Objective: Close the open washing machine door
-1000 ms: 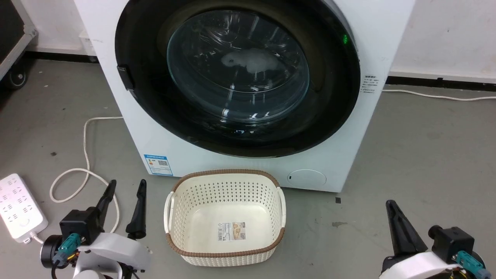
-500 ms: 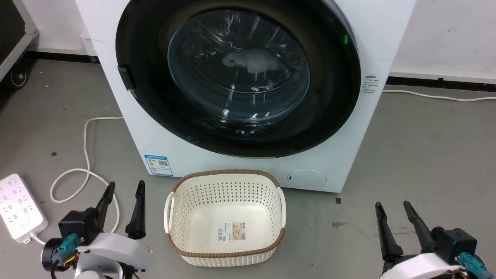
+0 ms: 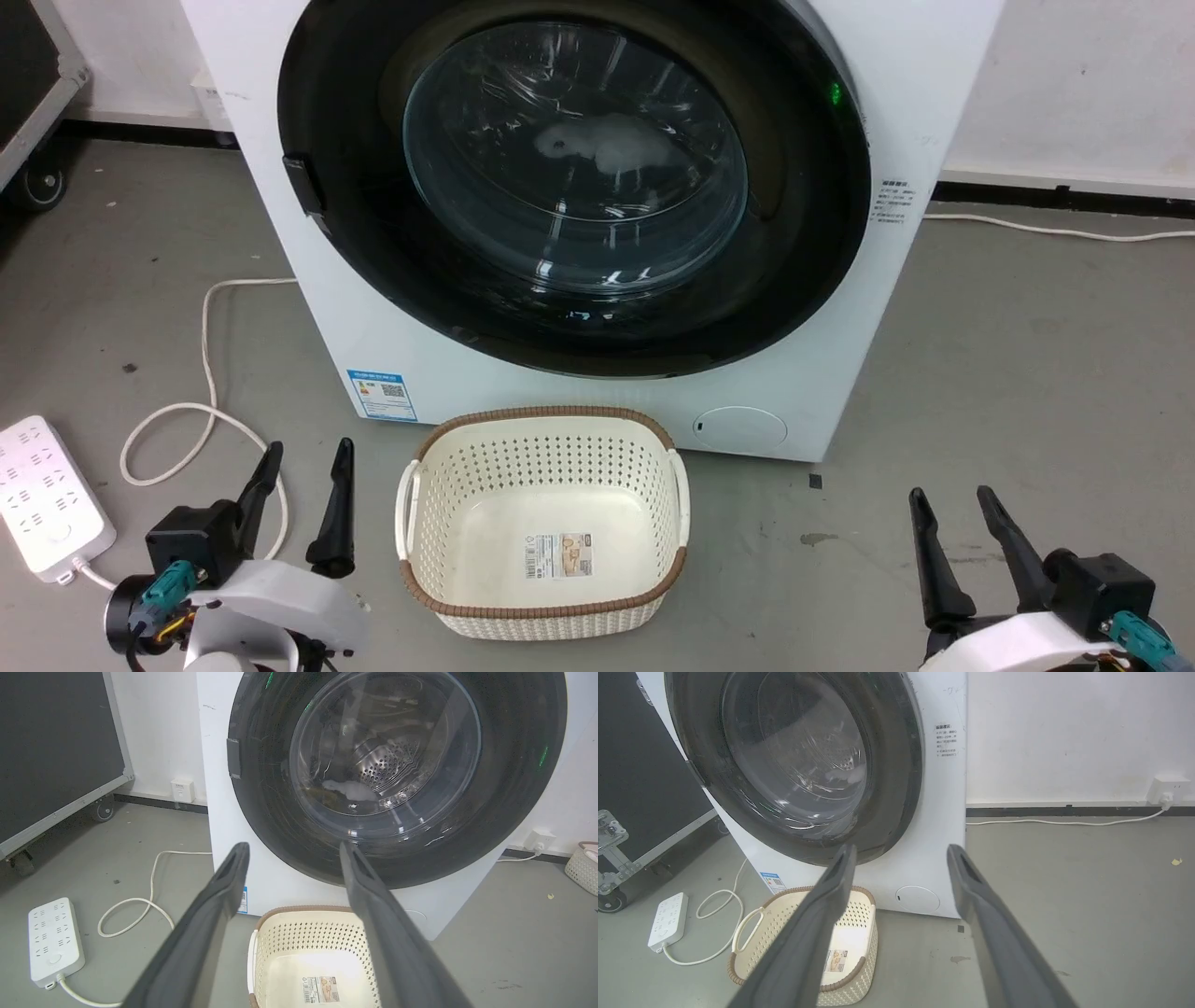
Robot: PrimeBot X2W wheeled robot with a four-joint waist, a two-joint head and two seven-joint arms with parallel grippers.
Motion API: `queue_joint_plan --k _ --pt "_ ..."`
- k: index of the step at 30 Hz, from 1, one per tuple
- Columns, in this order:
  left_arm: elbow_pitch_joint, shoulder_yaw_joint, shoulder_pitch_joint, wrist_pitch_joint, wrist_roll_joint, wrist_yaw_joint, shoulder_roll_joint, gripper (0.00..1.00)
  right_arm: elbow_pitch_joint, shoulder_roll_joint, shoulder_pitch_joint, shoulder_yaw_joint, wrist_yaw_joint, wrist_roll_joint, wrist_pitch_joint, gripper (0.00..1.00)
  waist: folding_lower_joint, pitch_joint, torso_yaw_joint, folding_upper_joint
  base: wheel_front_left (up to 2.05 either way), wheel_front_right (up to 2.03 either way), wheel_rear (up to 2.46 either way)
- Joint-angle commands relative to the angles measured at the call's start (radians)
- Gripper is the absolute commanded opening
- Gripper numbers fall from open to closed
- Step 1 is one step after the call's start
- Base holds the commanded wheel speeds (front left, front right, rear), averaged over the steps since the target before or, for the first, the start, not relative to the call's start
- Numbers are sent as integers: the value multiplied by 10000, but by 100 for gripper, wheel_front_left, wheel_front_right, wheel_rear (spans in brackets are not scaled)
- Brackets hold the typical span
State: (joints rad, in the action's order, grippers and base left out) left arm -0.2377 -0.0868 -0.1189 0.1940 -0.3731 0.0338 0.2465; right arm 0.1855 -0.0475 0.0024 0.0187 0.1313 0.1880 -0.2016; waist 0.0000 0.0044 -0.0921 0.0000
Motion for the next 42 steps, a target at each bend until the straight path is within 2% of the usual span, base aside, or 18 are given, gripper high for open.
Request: queue_joint_plan --k 1,6,7,42 --pt "-34 -27 -90 22 -89 -22 58 100 38 -27 75 13 -6 72 -72 100 0 -3 11 0 0 0 0" --pt "-30 -56 -86 44 -116 -49 75 100 67 -27 62 1 -6 96 -97 100 0 9 41 0 0 0 0" --pt "-19 -31 -2 4 -84 -2 27 0 34 0 -1 6 0 69 -27 0 0 8 44 0 0 0 0" --pt "570 199 292 -477 857 -82 -470 0 -430 -5 -11 -40 -1 -412 483 0 0 -1 265 0 0 0 0"
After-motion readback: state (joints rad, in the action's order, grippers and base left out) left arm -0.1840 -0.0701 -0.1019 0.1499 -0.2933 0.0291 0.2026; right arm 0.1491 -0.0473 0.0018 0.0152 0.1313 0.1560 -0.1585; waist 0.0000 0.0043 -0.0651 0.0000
